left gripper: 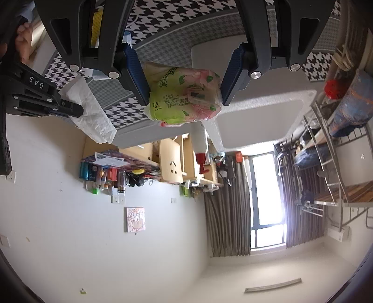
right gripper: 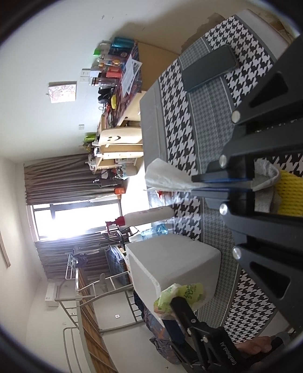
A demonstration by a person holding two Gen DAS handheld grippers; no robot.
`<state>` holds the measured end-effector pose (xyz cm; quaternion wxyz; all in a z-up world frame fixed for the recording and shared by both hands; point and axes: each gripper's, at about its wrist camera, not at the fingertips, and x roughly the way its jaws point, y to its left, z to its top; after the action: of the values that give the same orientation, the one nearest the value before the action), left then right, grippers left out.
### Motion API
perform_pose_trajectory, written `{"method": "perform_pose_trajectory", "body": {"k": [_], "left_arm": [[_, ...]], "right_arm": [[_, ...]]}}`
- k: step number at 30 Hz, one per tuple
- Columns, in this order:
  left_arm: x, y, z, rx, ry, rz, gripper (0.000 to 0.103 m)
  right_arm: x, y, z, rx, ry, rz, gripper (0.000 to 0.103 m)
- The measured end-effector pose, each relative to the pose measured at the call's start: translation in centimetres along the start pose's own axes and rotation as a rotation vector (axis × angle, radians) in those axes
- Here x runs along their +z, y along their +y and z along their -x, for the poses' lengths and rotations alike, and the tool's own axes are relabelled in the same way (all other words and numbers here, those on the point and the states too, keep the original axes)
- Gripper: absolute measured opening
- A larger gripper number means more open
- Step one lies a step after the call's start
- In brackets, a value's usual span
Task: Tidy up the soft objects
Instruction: 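Carry the floral bag with the left gripper and tissue with the right gripper toward the foam box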
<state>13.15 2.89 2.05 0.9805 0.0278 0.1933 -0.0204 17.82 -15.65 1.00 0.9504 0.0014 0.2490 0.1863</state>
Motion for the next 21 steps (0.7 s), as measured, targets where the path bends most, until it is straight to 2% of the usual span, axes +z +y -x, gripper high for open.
{"method": "perform_pose_trajectory", "body": {"k": [21], "left_arm": [[2.7,0.9,-0.7,0.026,-0.038,-0.009,0.064]], "right_arm": [[2.7,1.3,0.0,0.053,-0.057,0.023,0.006]]}}
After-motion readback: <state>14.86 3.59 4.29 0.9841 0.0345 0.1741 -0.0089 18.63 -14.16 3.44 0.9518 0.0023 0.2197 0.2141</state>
